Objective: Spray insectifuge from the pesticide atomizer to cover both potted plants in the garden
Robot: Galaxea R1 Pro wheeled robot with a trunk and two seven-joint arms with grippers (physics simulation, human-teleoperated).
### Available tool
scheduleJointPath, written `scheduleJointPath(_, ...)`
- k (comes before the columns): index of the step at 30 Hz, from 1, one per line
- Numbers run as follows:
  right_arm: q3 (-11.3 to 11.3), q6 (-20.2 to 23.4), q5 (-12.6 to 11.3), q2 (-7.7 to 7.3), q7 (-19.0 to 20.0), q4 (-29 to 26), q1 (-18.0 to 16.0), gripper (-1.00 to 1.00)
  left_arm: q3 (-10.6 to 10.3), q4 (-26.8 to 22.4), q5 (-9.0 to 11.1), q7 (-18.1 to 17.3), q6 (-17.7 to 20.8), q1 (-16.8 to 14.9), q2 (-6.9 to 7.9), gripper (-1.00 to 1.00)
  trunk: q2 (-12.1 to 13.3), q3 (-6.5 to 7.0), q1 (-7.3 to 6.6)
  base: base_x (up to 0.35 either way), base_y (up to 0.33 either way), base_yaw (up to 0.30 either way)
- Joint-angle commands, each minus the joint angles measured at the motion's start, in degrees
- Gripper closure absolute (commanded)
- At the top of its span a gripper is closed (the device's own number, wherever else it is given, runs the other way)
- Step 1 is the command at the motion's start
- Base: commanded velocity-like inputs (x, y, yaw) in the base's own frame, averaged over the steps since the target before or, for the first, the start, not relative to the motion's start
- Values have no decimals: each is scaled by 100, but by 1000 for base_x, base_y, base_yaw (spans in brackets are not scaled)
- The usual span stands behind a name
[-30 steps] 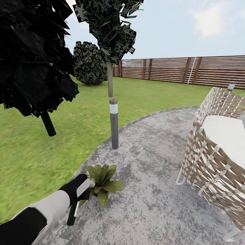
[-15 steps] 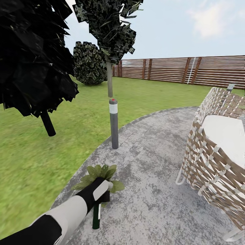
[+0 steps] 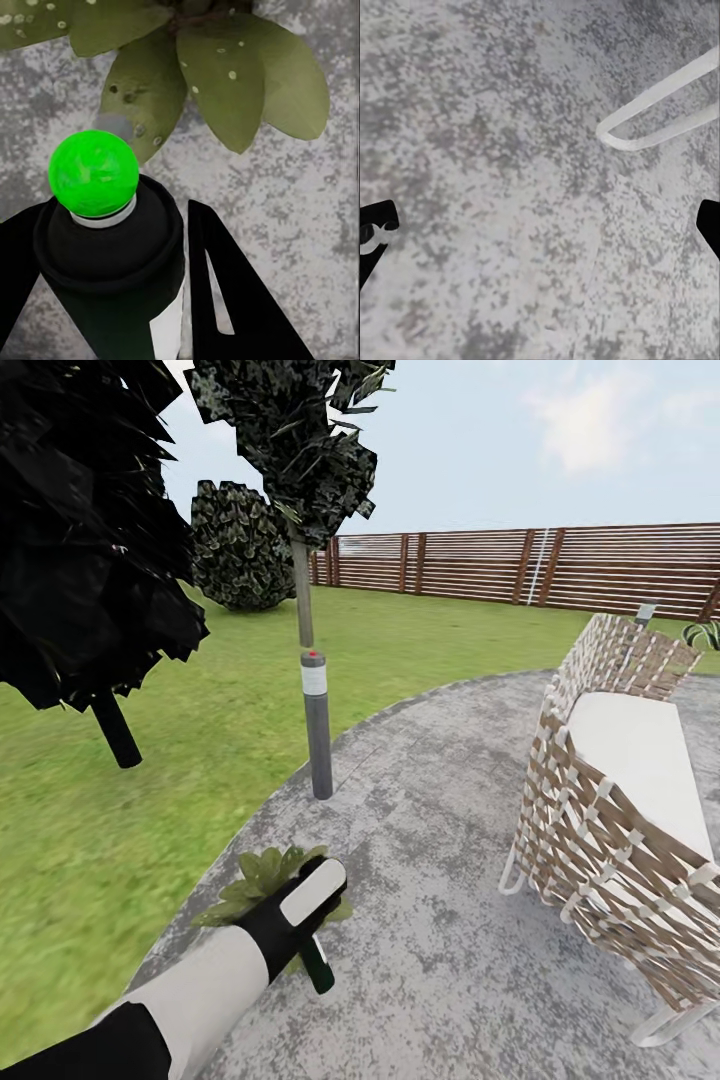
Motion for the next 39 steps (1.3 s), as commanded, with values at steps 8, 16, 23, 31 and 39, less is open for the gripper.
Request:
scheduleJointPath(8,-21,8,62,30,33,-26,15,-100,-44,55,67,107,-314,-15,0,100,-2,-5,-1,0,0,-193)
scheduleJointPath(16,-21,7,66,73,33,-16,35,-100,0,445,99,37,-326,-29,3,100,-2,-5,-1,0,0,-272)
scheduleJointPath(23,-21,7,65,74,29,-13,33,-100,284,1459,123,-1040,6,-60,306,100,-2,-5,-1,0,0,-64)
scheduleJointPath(31,-27,7,65,74,24,-13,33,-100,662,1891,137,-1326,156,-64,474,100,-2,-5,-1,0,0,-2)
scheduleJointPath(39,-29,10,65,74,24,-13,27,-100,659,1277,117,-423,166,-234,56,100,-2,-5,-1,0,0,-16)
